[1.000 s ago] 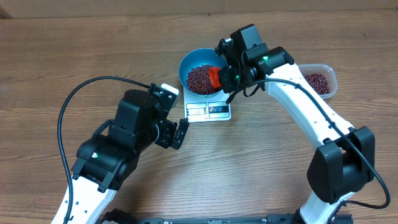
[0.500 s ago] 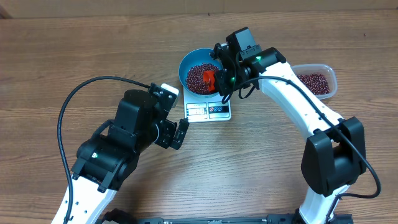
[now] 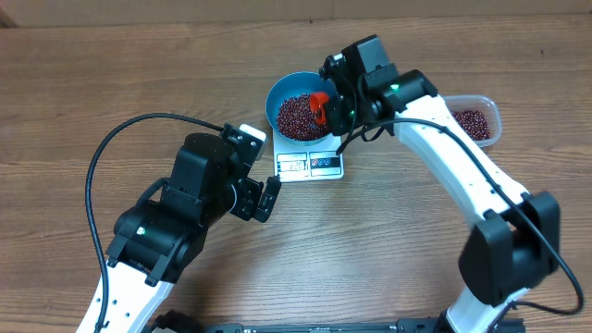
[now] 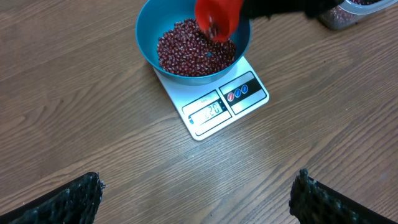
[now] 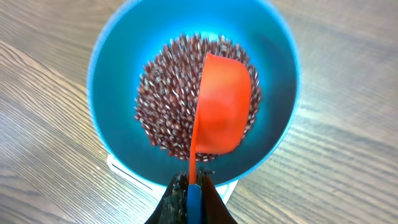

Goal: Scoop item into bowl and weigh 150g on scale
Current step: 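Tilt the red scoop with the right gripper, trickling beans into the bowl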

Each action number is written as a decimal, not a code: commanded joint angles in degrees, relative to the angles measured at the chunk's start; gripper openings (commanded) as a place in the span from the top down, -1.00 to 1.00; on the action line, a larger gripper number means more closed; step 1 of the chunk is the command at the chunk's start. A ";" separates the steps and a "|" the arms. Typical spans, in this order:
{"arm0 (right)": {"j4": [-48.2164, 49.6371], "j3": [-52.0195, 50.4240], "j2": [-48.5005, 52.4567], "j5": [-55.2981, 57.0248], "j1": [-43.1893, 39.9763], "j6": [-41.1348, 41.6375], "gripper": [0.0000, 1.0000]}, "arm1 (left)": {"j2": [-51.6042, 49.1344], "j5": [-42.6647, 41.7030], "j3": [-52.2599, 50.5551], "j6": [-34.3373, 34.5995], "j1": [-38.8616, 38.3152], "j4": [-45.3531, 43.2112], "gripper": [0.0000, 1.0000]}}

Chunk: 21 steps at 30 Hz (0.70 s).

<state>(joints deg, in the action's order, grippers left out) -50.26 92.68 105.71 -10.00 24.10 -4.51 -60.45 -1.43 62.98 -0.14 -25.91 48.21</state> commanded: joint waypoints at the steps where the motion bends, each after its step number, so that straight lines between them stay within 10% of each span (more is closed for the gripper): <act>1: 0.72 0.39 -4.57 0.98 0.17 0.00 0.93 | -0.28 0.37 -0.20 0.33 -0.37 -0.13 -0.99; 21: 1.55 0.39 -8.41 1.05 1.66 -1.42 0.93 | -0.28 0.37 -0.20 0.33 -0.37 -0.13 -0.99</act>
<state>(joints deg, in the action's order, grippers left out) -48.10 92.68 99.63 -9.43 24.86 -5.37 -60.45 -1.43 62.98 -0.14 -25.91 48.21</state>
